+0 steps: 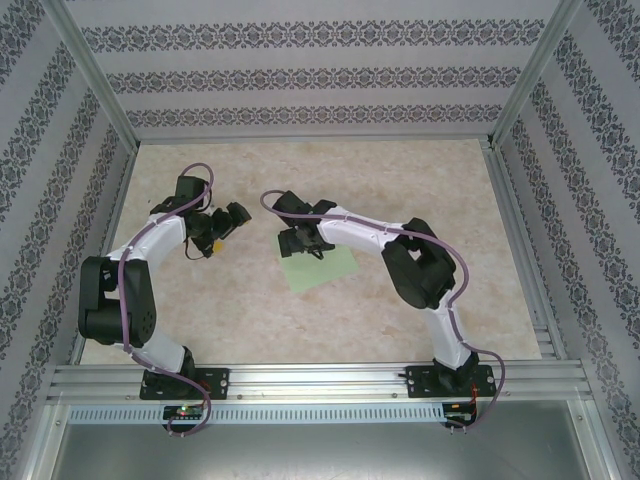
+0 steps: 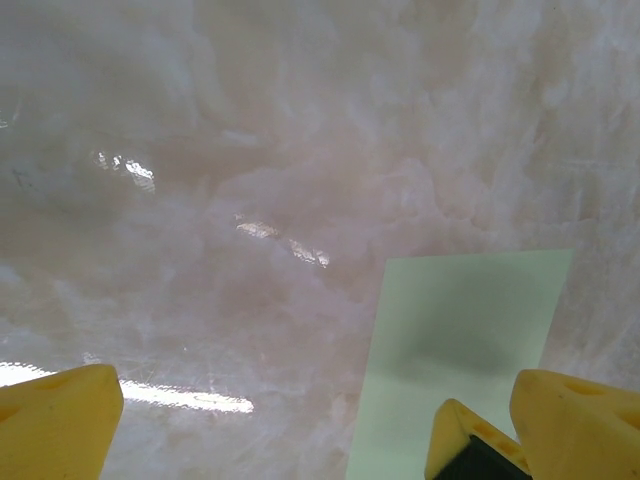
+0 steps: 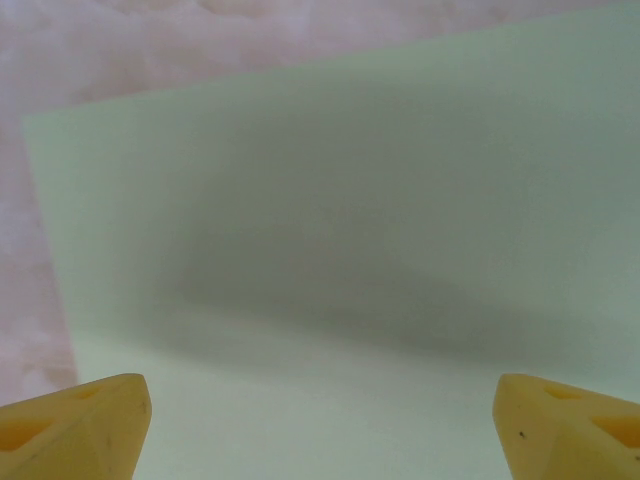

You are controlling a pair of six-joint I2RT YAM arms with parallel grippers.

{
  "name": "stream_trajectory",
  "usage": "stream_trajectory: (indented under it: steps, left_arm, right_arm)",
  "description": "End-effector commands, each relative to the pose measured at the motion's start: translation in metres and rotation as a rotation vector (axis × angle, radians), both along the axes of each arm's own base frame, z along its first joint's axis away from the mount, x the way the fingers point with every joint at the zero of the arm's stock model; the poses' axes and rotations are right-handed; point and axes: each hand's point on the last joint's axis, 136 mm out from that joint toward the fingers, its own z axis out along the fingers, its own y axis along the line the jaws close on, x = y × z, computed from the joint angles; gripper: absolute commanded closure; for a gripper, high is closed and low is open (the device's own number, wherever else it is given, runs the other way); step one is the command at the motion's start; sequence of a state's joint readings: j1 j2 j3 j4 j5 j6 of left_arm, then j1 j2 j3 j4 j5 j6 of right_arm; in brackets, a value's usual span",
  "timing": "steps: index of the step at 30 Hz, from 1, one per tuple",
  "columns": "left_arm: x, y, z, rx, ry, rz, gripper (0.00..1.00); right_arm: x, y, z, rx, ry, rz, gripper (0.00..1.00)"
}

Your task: Fold a paper plane with a square sheet of paper (pick it up from the middle)

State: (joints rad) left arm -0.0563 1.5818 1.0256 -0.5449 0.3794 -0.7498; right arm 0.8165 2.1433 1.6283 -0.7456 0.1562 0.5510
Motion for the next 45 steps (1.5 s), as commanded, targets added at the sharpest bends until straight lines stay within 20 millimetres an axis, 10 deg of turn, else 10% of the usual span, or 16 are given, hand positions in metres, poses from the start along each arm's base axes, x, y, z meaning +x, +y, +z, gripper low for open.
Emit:
stream_trajectory:
  steps: [1, 18, 26, 45]
  left_arm:
    - [-0.001, 0.005, 0.005, 0.021, -0.022, -0.022, 0.00]
    - [-0.004, 0.003, 0.002, 0.009, -0.014, -0.027, 0.00]
    - [-0.002, 0.001, 0.009, 0.017, -0.047, -0.059, 0.00]
    - [-0.012, 0.001, 0.002, 0.033, -0.016, -0.066, 0.00]
  right_arm:
    - [-0.003, -0.014, -0.012, -0.058, 0.050, -0.021, 0.10]
    - [-0.082, -0.104, -0.036, -0.218, 0.233, -0.150, 0.10]
    - [-0.056, -0.068, 0.027, -0.063, 0.134, 0.033, 0.02]
    - [-0.040, -0.076, -0.014, -0.192, 0.249, 0.216, 0.05]
